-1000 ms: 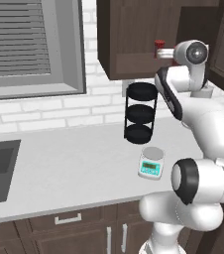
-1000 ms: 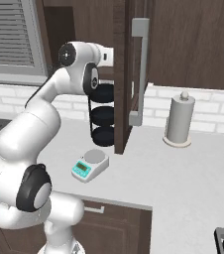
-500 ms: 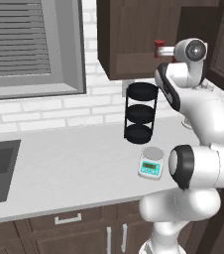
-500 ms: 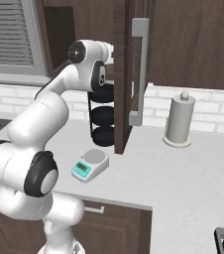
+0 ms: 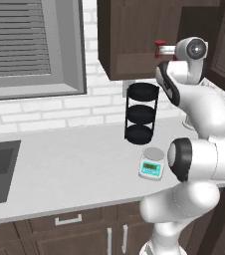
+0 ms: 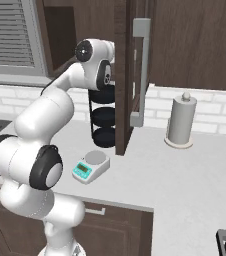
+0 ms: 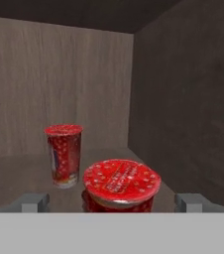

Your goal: Pick the yogurt and place it on the digital scale for weighing, and close the cabinet.

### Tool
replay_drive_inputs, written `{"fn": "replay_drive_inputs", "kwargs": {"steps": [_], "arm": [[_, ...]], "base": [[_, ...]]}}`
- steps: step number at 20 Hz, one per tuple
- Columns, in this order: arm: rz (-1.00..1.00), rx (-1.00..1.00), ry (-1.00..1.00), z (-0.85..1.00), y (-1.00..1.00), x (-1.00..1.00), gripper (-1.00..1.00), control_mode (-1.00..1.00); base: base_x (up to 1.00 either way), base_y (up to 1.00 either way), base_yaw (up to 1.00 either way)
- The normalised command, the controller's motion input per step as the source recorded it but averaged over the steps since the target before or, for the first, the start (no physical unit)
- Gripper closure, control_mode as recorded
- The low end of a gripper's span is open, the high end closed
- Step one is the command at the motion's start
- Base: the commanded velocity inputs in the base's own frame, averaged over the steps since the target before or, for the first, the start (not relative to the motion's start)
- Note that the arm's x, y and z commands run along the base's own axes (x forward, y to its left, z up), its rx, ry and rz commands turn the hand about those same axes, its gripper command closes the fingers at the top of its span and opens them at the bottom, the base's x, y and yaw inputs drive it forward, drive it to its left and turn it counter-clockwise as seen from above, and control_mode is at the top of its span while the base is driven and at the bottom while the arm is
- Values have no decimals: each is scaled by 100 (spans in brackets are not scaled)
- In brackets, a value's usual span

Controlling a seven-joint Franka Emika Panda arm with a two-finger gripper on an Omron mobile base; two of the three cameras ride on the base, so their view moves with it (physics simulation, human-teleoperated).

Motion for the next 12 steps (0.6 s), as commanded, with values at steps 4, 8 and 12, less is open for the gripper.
{"fn": "replay_drive_inputs", "kwargs": {"steps": [4,8,12], "arm": [[0,0,0,-12,-3,3,-100,-100],[0,0,1,-8,-10,7,-100,-100],[0,0,5,-12,-6,17,-100,-100]], "base": [[0,0,0],[0,0,0],[0,0,0]]}}
